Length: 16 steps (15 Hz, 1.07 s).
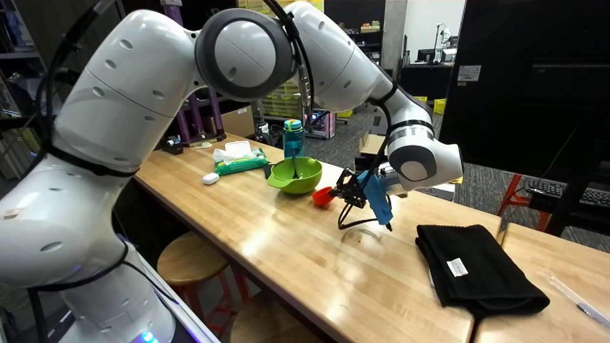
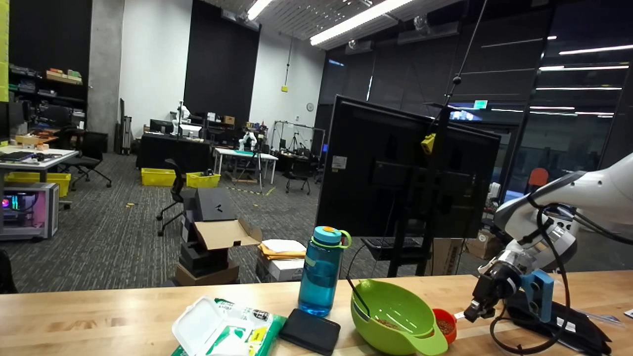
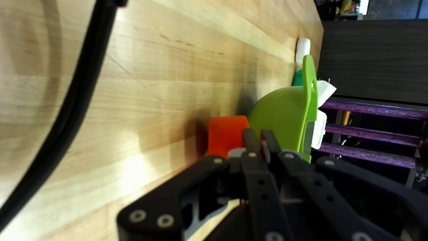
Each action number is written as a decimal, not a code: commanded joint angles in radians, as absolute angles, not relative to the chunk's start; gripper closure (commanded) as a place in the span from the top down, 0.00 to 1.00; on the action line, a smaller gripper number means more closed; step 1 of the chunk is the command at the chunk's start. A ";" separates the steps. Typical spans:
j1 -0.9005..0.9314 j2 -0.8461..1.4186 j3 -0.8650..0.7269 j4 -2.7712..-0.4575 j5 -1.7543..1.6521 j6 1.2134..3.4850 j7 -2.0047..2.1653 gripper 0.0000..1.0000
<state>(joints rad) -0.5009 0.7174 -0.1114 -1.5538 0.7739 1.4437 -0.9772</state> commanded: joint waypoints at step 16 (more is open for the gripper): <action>-0.496 0.698 -0.121 -1.541 0.782 1.464 -0.999 0.02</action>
